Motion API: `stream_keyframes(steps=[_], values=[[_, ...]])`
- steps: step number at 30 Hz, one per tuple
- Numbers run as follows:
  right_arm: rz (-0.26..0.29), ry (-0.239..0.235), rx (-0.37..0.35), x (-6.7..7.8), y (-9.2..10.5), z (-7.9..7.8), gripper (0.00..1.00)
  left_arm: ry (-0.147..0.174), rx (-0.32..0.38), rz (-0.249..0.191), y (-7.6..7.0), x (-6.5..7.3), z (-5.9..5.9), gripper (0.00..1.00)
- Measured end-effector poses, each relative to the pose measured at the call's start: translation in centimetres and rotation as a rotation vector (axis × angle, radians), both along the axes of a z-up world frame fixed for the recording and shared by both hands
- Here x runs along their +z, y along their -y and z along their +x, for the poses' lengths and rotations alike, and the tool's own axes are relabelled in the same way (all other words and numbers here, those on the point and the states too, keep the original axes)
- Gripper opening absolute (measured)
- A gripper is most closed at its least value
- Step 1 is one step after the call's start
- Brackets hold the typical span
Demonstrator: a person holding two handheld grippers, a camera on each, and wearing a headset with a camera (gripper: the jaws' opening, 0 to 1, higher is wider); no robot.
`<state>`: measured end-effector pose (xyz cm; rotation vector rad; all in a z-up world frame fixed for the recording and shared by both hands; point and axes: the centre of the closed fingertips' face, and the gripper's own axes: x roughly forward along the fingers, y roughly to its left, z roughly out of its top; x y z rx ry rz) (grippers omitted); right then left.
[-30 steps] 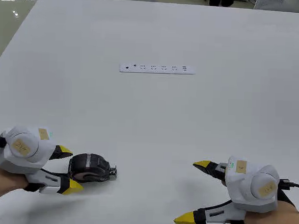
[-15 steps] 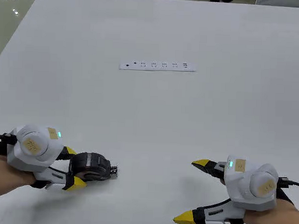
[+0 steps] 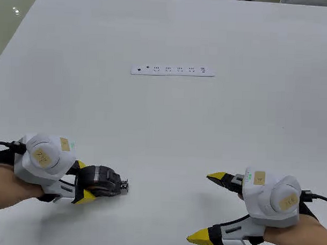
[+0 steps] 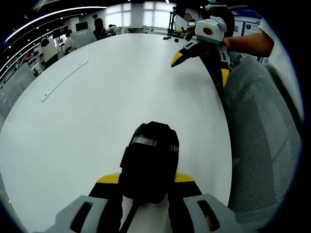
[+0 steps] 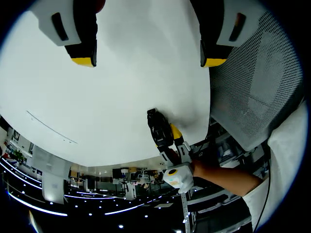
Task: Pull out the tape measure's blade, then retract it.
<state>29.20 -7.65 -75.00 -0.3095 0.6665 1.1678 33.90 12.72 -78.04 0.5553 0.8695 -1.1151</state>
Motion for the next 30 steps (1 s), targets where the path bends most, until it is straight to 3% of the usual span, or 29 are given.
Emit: stream_keyframes(steps=[12, 20, 30], values=[[0.001, -0.004, 0.018, -0.3, -0.5, 0.2, 0.78, 0.019, -0.077, 0.047, -0.2, -0.1, 0.0, 0.31], [-0.005, 0.011, 0.08, -1.1, -2.2, 0.3, 0.75, 0.046, -0.125, 0.067, -0.2, -0.2, 0.0, 0.3], [0.008, 0.041, 0.111, -1.6, -4.2, 1.9, 0.69, 0.036, -0.11, 0.072, -0.2, -0.2, 0.1, 0.31]])
